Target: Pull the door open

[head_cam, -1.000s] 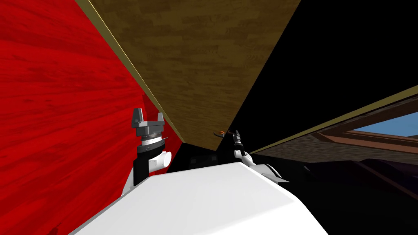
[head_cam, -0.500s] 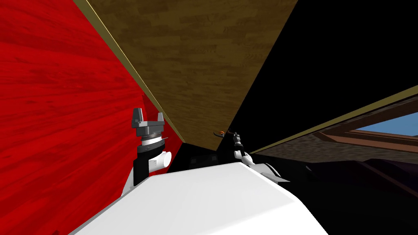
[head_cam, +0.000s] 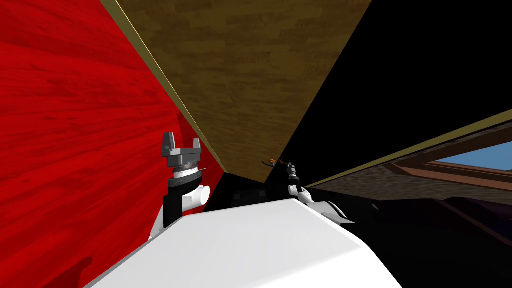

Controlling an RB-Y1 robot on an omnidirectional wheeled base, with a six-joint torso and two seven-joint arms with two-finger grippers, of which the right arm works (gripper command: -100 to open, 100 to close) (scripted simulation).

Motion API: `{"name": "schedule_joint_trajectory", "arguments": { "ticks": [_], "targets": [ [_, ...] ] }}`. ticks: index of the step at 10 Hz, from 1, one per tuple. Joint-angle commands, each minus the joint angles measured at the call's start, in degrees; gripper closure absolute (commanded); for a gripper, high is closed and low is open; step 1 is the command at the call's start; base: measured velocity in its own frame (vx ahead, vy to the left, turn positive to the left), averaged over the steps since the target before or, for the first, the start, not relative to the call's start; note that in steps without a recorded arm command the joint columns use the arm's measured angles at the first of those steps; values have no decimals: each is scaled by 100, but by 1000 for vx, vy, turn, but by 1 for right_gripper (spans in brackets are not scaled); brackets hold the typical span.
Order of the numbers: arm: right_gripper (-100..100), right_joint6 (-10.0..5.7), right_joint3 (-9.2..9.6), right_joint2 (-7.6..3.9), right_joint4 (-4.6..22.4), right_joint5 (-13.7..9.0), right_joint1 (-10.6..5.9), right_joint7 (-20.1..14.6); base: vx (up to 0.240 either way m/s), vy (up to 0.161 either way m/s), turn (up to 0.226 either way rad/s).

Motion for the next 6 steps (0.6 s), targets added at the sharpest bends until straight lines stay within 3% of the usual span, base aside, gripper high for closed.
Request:
{"name": "schedule_joint_trajectory", "arguments": {
  "ticks": [1, 4, 6],
  "targets": [
    [100, -43, -6, -113, 87, -2, 103, -63, -171, 36, 44],
    [100, -114, 108, -178, 64, 67, 186, -195, -187, 19, 71],
    [100, -215, 310, -194, 1, 189, 243, -371, -191, -41, 121]
  ]
}}
